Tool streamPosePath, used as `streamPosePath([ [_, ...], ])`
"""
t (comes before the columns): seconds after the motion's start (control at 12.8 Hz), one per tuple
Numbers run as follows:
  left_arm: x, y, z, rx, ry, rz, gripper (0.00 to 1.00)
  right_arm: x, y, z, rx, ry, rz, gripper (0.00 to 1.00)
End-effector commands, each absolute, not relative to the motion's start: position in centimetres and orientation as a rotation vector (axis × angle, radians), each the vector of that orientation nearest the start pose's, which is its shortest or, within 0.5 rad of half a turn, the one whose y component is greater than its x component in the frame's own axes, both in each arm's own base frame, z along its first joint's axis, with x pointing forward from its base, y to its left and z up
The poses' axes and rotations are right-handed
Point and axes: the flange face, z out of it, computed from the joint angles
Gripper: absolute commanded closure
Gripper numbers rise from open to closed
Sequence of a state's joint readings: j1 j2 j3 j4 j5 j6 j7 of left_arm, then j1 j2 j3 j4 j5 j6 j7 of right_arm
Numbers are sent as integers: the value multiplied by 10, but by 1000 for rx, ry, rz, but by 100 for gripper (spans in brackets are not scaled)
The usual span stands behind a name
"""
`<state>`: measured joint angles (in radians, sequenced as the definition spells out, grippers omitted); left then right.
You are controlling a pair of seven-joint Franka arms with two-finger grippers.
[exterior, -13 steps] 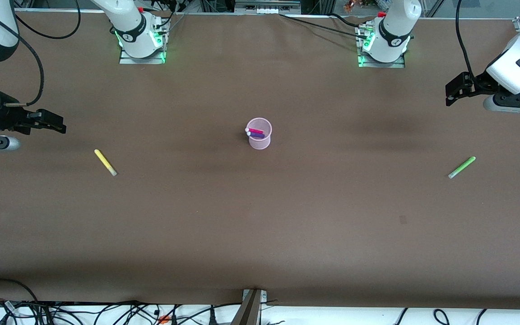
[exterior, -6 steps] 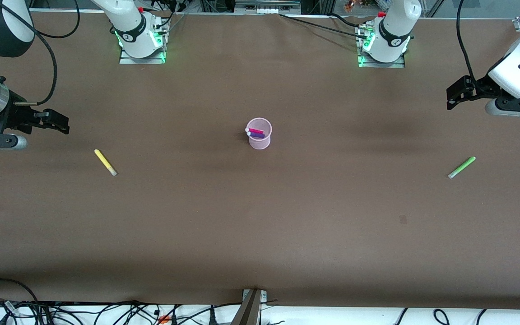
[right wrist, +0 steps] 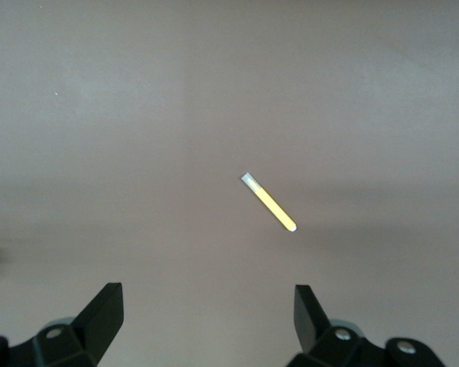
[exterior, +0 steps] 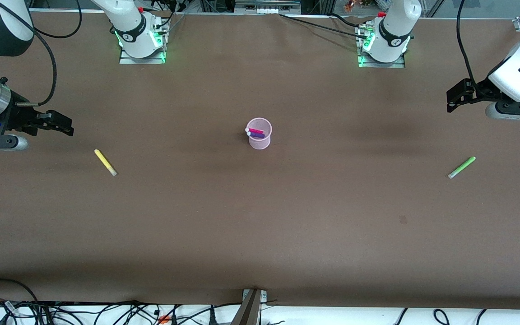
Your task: Organize pens into pink holder with both arms
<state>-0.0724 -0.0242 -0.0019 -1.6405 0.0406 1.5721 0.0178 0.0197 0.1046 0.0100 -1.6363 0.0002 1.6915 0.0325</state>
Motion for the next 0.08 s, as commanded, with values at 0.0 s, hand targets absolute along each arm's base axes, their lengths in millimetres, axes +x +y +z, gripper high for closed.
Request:
streamPosePath([
  [0.0, 548, -38, 611, -3097, 152, 70, 0, 583, 17, 550, -3121, 38, 63, 1],
])
